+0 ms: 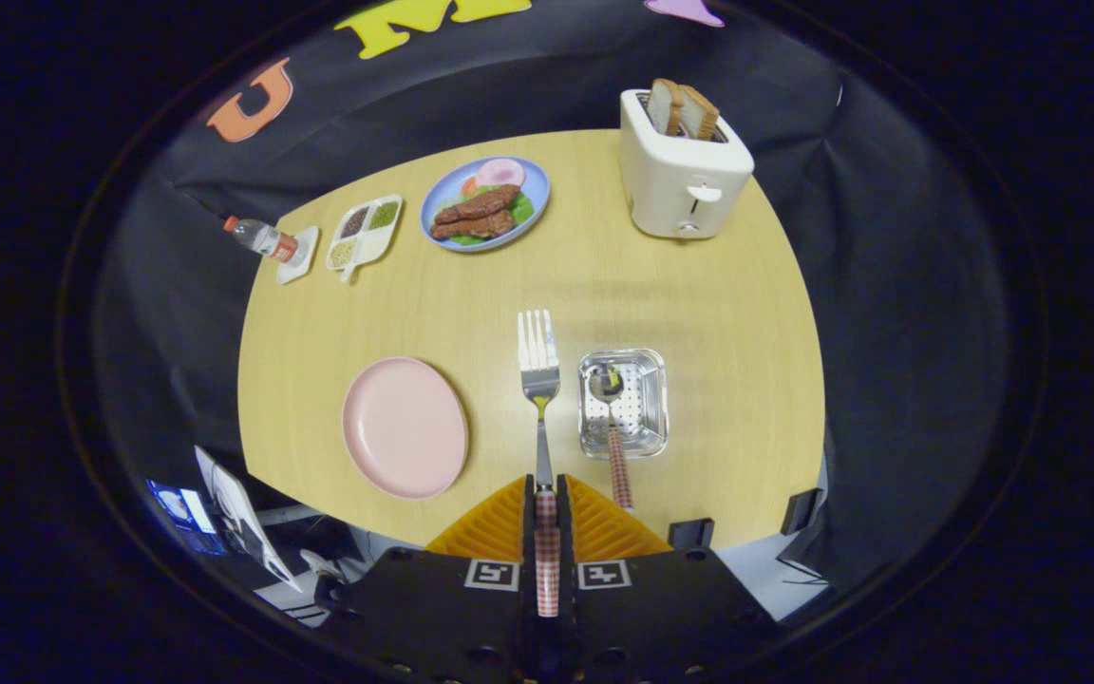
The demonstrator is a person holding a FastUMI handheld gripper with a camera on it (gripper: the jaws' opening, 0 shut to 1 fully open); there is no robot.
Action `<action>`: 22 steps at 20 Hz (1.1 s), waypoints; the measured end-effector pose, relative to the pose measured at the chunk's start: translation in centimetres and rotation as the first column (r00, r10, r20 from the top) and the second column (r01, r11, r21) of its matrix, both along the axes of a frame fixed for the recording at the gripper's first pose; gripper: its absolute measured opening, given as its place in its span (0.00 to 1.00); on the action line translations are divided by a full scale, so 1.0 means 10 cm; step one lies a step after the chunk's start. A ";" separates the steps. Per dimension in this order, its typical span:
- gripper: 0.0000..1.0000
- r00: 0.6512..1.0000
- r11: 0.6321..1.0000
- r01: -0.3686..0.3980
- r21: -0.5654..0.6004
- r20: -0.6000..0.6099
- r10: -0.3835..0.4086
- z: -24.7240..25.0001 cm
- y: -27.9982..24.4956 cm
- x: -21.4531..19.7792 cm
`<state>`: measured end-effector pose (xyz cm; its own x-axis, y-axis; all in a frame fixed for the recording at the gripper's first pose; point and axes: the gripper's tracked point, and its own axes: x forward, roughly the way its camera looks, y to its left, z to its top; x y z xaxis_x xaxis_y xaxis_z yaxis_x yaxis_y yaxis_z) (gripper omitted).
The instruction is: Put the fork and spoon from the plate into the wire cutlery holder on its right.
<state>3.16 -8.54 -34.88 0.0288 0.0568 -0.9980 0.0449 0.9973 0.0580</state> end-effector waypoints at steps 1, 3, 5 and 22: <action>0.08 1.000 1.000 -0.009 -0.007 -0.016 0.009 -0.01 -0.09 -0.01; 0.08 0.997 1.000 -0.030 -0.003 -0.069 0.030 -0.07 -0.22 -0.09; 0.08 0.990 0.999 -0.034 0.018 -0.137 0.036 -0.16 -0.31 -0.19; 0.08 0.933 0.996 0.007 0.087 -0.360 0.025 -0.46 -0.46 -0.14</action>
<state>1.73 -13.13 -39.47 -0.3325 0.1409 -0.9325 0.0694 0.9897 0.1248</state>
